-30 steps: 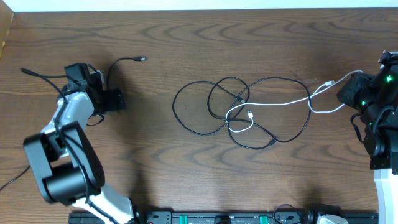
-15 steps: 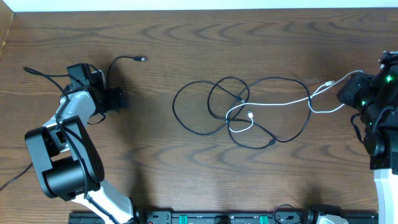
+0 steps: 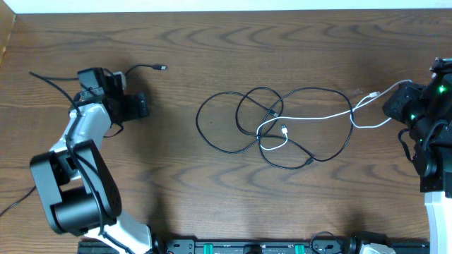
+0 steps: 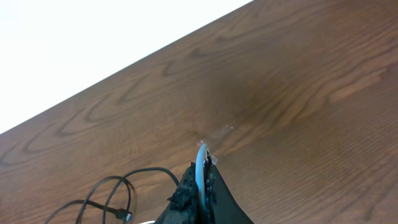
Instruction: Untangle cables
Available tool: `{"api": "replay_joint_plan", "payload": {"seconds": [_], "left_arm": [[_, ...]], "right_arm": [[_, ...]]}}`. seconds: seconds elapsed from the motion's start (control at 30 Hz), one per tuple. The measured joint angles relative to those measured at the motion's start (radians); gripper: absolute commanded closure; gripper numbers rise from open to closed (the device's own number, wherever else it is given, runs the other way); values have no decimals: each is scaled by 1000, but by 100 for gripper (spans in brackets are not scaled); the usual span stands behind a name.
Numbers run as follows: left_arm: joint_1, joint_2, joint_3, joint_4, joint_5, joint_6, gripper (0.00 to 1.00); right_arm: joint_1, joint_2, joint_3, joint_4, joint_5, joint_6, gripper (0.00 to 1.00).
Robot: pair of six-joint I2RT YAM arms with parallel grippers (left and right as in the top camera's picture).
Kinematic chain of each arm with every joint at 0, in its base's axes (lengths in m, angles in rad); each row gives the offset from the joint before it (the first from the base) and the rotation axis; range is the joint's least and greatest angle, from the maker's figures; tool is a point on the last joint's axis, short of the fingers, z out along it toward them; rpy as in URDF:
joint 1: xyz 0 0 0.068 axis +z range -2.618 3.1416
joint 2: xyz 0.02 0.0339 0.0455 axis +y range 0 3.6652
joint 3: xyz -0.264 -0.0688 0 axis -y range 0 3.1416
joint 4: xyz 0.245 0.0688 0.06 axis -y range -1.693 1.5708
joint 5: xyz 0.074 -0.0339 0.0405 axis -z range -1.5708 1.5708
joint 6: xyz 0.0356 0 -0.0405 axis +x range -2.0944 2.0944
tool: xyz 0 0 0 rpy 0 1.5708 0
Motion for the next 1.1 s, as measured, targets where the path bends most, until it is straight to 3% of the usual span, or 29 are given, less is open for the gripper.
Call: {"api": "replay_joint_plan", "payload": {"seconds": [0.6,1.1], "left_arm": [[-43,-7,0,-17,-65,53,3],[-43,86,2,12,-100,57,3]], "right_arm": [[0,0,0,-9,0,0,99],[0,0,0,-15,0,0,99]]}}
